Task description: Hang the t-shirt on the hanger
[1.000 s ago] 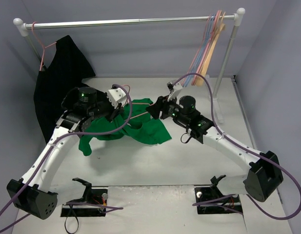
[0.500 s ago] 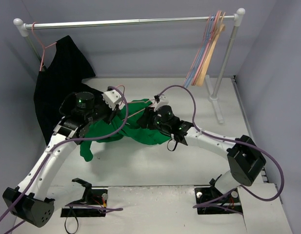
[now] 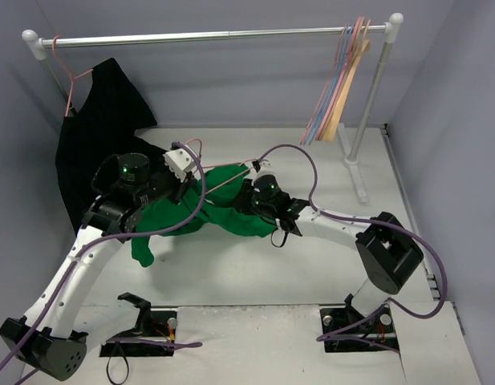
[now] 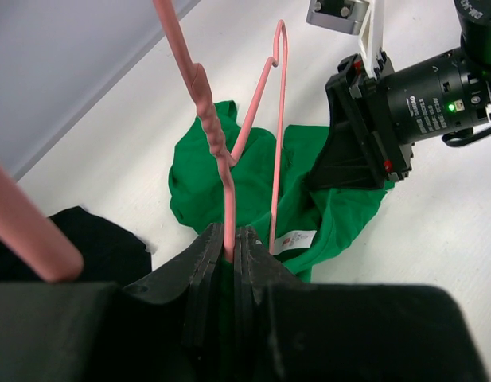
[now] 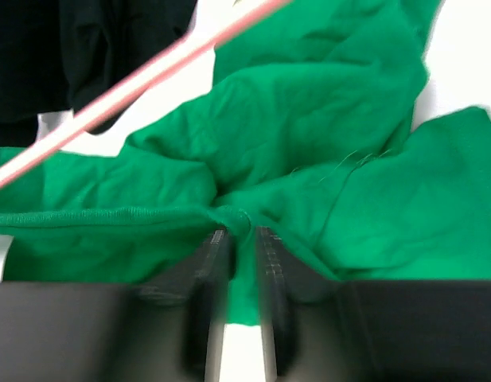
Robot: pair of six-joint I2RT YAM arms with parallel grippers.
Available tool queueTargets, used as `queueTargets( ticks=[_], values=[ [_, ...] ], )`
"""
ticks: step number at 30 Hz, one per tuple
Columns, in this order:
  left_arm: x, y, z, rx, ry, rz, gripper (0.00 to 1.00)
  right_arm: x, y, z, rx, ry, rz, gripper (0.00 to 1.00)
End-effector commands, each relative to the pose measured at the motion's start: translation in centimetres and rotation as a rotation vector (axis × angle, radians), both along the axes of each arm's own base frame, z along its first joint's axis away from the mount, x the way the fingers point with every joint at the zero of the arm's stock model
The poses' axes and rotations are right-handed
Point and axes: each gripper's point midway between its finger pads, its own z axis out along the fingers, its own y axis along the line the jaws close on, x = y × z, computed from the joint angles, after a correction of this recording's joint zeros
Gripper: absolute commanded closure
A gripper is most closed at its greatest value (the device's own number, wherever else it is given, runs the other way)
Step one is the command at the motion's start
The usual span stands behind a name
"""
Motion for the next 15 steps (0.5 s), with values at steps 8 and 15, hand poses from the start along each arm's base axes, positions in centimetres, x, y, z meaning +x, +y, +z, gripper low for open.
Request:
queueTargets(
  ticks=[8, 15],
  values=[
    [-1.5, -0.9, 3.9, -0.078, -0.114, -0.074, 1.00, 4.7, -4.7, 5.2, 0.025, -0.160, -0.091, 1.00],
    [-2.7, -1.4, 2.8, -0.057, -0.080, -0.138, 1.00, 6.2, -9.4, 7.1, 0.038, -0.185, -0.131, 1.00]
  ],
)
